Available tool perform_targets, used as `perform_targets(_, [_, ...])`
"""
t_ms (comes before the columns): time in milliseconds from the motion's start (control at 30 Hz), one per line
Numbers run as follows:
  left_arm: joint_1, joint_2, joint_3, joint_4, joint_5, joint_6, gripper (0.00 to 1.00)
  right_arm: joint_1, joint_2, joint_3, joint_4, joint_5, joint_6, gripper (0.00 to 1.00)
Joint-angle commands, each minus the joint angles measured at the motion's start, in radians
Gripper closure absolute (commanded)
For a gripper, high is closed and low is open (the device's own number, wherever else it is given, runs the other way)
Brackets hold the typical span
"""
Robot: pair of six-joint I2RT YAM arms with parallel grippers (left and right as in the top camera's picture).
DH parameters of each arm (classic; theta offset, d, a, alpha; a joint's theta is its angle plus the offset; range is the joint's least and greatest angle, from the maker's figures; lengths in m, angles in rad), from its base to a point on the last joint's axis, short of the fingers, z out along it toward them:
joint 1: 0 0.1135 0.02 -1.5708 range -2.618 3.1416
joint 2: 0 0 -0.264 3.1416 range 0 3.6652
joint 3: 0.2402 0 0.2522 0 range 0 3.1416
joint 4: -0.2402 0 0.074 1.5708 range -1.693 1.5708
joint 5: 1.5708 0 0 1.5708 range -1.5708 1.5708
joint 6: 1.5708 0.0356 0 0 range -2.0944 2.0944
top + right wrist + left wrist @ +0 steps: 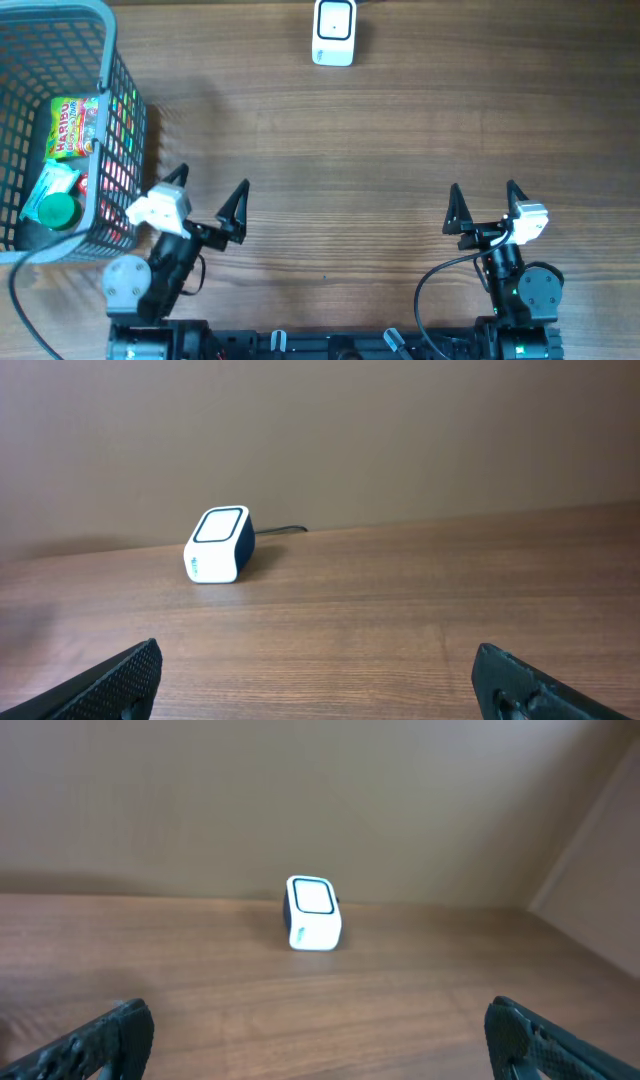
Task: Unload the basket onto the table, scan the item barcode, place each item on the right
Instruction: 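Reach the left gripper into the basket and grasp the green-lidded jar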
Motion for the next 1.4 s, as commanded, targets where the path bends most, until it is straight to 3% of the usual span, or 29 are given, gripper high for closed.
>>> perform_targets(0, [0.004, 0.126, 0.161, -0.089, 0.059, 0.016, 0.0, 0.008, 0.002, -0.001, 0.003, 0.017, -0.016, 0.0])
perform_targets(300, [0.004, 0.38, 0.569, -0.414, 0.069, 0.016, 0.0, 0.008, 0.002, -0.001, 0.002, 0.017, -0.016, 0.0])
perform_targets(433, [0.004, 0.373, 0.594, -0.518, 0.097, 0.016, 0.0, 0.008, 0.002, -0.001, 0.002, 0.017, -0.016, 0.01])
perform_targets(600, [0.005, 0.373, 0.594, -0.519, 0.091, 0.016, 0.0, 0.008, 0.002, -0.001, 0.003, 0.017, -0.016, 0.0])
perform_targets(800, [0.005, 0.48, 0.718, -0.603, -0.084, -0.01, 0.0, 0.008, 0.002, -0.001, 0.002, 0.017, -0.016, 0.0])
perform_targets(900, [0.005, 0.63, 0.934, -0.689, -0.214, -0.045, 0.0, 0.008, 0.002, -0.001, 0.002, 0.017, -0.016, 0.0])
perform_targets(967, [0.053, 0.81, 1.225, -0.87, -0.443, -0.233, 0.0, 0.008, 0.002, -0.001, 0.002, 0.017, -0.016, 0.0])
perform_targets(1033, [0.117, 0.902, 1.382, -1.007, -0.495, -0.317, 0.0, 0.008, 0.002, -0.001, 0.003, 0.017, -0.016, 0.0])
perform_targets(1100, [0.188, 0.978, 1.496, -1.089, -0.487, -0.322, 0.0, 0.008, 0.002, -0.001, 0.002, 0.017, -0.016, 0.0])
perform_targets(1300, [0.219, 1.033, 1.512, -1.136, -0.492, -0.274, 0.0, 0.008, 0.002, -0.001, 0.002, 0.017, -0.016, 0.0])
perform_targets(1367, [0.233, 1.045, 1.512, -1.149, -0.583, -0.383, 0.0, 0.008, 0.002, -0.001, 0.002, 0.017, -0.016, 0.0])
